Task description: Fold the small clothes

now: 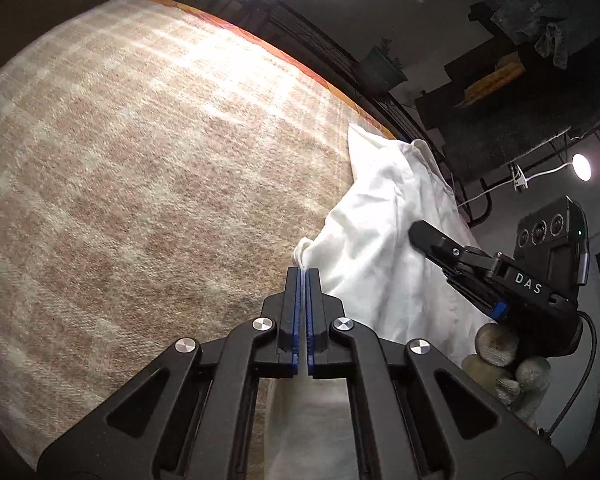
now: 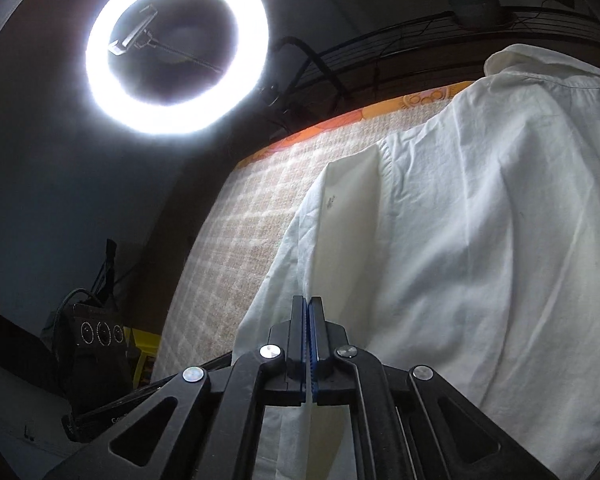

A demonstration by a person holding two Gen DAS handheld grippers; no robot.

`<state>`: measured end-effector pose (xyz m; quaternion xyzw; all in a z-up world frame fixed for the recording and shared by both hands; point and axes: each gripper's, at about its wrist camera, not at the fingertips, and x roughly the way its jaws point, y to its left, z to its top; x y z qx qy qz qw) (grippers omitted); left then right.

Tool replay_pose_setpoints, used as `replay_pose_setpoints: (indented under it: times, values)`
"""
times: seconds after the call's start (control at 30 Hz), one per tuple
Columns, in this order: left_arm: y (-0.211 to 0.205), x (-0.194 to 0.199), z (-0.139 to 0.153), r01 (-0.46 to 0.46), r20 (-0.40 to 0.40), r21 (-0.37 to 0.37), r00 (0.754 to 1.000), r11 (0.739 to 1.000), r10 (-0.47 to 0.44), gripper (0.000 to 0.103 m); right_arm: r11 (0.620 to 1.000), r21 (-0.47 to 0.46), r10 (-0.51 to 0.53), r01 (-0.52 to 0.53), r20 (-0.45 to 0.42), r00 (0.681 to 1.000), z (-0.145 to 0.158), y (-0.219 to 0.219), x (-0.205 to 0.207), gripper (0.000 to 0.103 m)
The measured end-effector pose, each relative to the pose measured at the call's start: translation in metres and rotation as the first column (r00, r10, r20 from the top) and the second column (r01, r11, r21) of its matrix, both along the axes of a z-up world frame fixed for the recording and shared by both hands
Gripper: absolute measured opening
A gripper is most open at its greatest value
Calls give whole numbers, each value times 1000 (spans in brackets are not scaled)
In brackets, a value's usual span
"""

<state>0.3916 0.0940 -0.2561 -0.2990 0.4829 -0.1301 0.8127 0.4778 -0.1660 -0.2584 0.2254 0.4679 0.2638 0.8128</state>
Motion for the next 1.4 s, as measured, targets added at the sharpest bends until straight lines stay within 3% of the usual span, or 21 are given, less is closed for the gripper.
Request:
replay_pose_setpoints:
  times: [0.1, 0.17, 0.23, 0.27, 0.3, 0.4, 0.53, 0.63, 0.8, 0.93, 1.03, 1.17, 1.23, 1.27, 1.33, 1.4]
  values:
    - [1, 4, -2, -21, 5, 31, 1000, 999, 21, 0, 999, 1, -37, 37, -26, 999, -10, -8, 4, 0]
    - [-5, 5, -4, -11, -6, 109, 1000, 994, 12, 0, 995, -102, -28, 23, -49, 998, -19, 0, -1, 0]
    - [-7, 6, -3, 3, -28, 149, 1000, 989, 1, 2, 988, -157, -15, 10, -33, 999, -12, 4, -10, 9]
    - [-4, 3, 1, 8, -27, 153, 1000, 988, -4, 2, 985, -175, -14, 10, -22, 1000, -4, 2, -16, 24]
    - [1, -2, 7, 7, -15, 165, 1000, 986, -4, 2, 982, -187, -15, 12, -14, 1000, 1, -3, -23, 29]
    - [14, -28, 30, 11, 24, 196, 1000, 981, -16, 2, 983, -181, 22, -24, -15, 1000, 24, -14, -52, 29]
    - [22, -80, 56, 63, 33, 175, 997, 983, -70, 3, 987, -129, 91, -96, -44, 995, 39, -30, -108, 34]
    - [16, -130, 61, 136, 11, 190, 990, 972, -140, 3, 981, -107, 149, -159, -100, 984, 29, -31, -160, 35]
    - [2, -198, 42, 186, -54, 203, 982, 961, -179, 3, 970, -119, 189, -210, -163, 968, -6, -19, -222, 40]
    - [-13, -235, 26, 199, -77, 134, 979, 971, -190, 3, 969, -99, 203, -225, -196, 959, -24, -10, -247, 40]
    - [-30, -249, 19, 226, -90, 164, 973, 960, -213, 23, 973, -95, 189, -211, -198, 962, -27, -8, -255, 36]
    - [-44, -256, 11, 239, -98, 173, 969, 955, -225, 27, 981, -60, 169, -187, -220, 961, -34, 0, -256, 19]
    - [-48, -257, 8, 239, -101, 228, 970, 944, -222, 21, 983, -56, 159, -176, -230, 960, -37, 2, -255, 13]
    - [-50, -257, 7, 230, -94, 257, 973, 939, -213, 8, 984, -52, 153, -169, -234, 960, -37, 2, -256, 8]
    - [-48, -255, 6, 212, -93, 236, 976, 948, -196, 4, 989, -23, 139, -149, -241, 960, -38, 1, -257, 4]
    - [-41, -257, 9, 179, -81, 213, 983, 960, -165, 2, 991, 63, 131, -119, -255, 958, -39, -2, -258, 2]
